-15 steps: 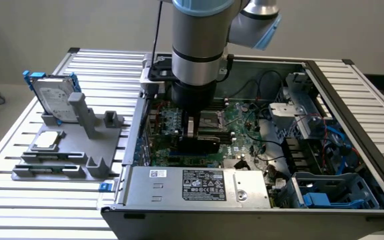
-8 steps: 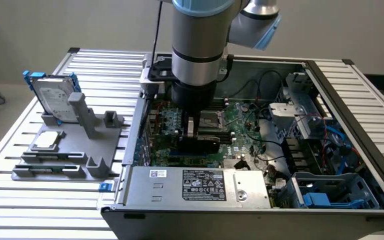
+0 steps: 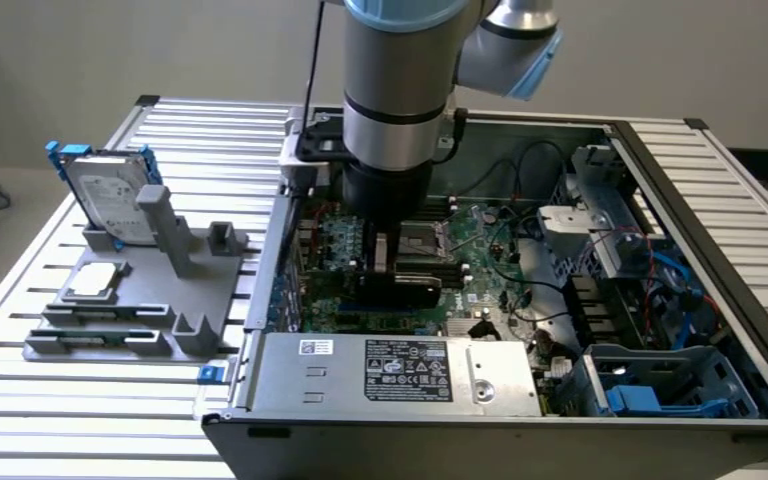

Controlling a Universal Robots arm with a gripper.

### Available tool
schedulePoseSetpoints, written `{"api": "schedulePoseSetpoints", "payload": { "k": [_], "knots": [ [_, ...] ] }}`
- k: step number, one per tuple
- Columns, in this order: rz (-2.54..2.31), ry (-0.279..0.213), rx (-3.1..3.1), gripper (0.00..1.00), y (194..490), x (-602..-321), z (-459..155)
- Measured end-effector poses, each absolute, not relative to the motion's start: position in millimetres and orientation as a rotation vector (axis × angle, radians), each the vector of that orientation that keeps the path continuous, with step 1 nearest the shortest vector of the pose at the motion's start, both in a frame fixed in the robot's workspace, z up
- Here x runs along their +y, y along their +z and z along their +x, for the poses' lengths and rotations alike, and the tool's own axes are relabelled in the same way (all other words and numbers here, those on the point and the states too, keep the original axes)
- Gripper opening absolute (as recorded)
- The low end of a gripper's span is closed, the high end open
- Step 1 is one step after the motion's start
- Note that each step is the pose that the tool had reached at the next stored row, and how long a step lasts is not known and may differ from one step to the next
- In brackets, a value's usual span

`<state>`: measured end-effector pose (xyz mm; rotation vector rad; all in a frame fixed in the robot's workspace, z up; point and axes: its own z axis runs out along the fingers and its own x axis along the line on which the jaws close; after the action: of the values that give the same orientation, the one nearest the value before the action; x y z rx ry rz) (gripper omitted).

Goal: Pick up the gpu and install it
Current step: 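Insert the gpu into the slot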

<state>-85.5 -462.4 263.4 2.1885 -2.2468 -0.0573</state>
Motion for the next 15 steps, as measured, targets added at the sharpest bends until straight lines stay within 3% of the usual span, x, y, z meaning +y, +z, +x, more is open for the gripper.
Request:
{"api": "schedulePoseSetpoints", "payload": {
  "k": [9, 10, 11, 15],
  "knots": [
    [2.187, -0.061, -2.245, 0.44, 283, -461, -85],
    [2.186, -0.062, -2.245, 0.38, 285, -461, -85],
    [2.186, -0.062, -2.245, 0.38, 287, -460, -85],
    [2.186, -0.063, -2.245, 0.14, 288, -457, -85]
  ]
}}
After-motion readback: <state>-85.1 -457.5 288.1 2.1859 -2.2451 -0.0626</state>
